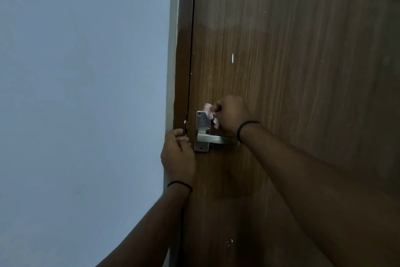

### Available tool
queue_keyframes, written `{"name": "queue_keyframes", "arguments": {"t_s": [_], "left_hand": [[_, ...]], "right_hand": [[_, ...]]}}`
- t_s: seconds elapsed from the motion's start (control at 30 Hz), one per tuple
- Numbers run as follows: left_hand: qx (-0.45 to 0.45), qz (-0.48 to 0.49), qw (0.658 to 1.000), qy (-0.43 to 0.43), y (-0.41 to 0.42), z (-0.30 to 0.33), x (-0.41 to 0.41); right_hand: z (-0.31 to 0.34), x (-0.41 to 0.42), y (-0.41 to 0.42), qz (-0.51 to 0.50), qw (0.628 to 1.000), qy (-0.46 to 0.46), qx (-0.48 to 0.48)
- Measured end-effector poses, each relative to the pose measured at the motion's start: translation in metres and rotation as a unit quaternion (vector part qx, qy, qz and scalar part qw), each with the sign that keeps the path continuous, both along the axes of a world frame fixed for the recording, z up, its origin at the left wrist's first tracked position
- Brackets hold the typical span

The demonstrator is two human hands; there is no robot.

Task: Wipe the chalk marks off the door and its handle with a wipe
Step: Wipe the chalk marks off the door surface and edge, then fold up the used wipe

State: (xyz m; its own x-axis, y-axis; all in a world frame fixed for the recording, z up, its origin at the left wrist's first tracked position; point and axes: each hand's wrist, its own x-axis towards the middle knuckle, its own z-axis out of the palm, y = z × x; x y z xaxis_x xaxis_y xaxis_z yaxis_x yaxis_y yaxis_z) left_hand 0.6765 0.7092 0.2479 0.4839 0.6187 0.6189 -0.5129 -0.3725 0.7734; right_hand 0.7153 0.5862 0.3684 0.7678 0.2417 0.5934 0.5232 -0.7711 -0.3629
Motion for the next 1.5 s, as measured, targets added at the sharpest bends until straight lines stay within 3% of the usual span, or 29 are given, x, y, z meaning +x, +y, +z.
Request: {"name": "queue_keyframes", "arguments": {"t_s": [0.07, 0.1, 0.23, 0.4, 0.6, 0.67, 0.73, 0.83, 0.97, 1.1, 1.23, 1.5], "left_hand": [[-0.004, -0.009, 1.0, 0.022, -0.003, 0.001, -0.006], [-0.005, -0.013, 0.999, 0.029, -0.005, 0.002, -0.01], [0.018, -0.013, 1.0, 0.018, -0.014, 0.012, -0.029], [0.088, -0.068, 0.994, 0.013, -0.037, 0.025, -0.06], [0.13, -0.22, 0.966, 0.033, -0.069, 0.038, -0.09], [0.1, -0.228, 0.968, 0.043, -0.075, 0.039, -0.092], [0.055, -0.262, 0.961, 0.068, -0.081, 0.039, -0.089], [-0.013, -0.345, 0.933, 0.097, -0.096, 0.036, -0.08], [-0.089, -0.442, 0.885, 0.118, -0.128, 0.013, -0.053], [-0.096, -0.511, 0.84, 0.158, -0.169, -0.028, -0.013], [-0.082, -0.532, 0.827, 0.162, -0.225, -0.06, 0.023], [-0.043, -0.596, 0.767, 0.233, -0.336, -0.023, 0.049]], "right_hand": [[0.007, -0.007, -0.015, -0.009, 0.994, 0.106, 0.001], [0.007, -0.011, -0.023, -0.015, 0.993, 0.118, 0.001], [-0.005, -0.037, -0.047, 0.015, 0.997, 0.044, 0.063], [-0.031, -0.075, -0.065, 0.089, 0.974, 0.06, 0.2], [-0.058, -0.113, -0.071, 0.168, 0.883, 0.148, 0.412], [-0.062, -0.117, -0.078, 0.192, 0.872, 0.152, 0.423], [-0.068, -0.117, -0.089, 0.2, 0.887, 0.122, 0.399], [-0.075, -0.109, -0.112, 0.165, 0.912, 0.095, 0.364], [-0.095, -0.083, -0.156, 0.136, 0.902, 0.142, 0.384], [-0.133, -0.053, -0.217, 0.174, 0.849, 0.257, 0.427], [-0.161, -0.032, -0.284, 0.188, 0.789, 0.348, 0.47], [-0.14, -0.041, -0.384, 0.108, 0.727, 0.316, 0.6]]}}
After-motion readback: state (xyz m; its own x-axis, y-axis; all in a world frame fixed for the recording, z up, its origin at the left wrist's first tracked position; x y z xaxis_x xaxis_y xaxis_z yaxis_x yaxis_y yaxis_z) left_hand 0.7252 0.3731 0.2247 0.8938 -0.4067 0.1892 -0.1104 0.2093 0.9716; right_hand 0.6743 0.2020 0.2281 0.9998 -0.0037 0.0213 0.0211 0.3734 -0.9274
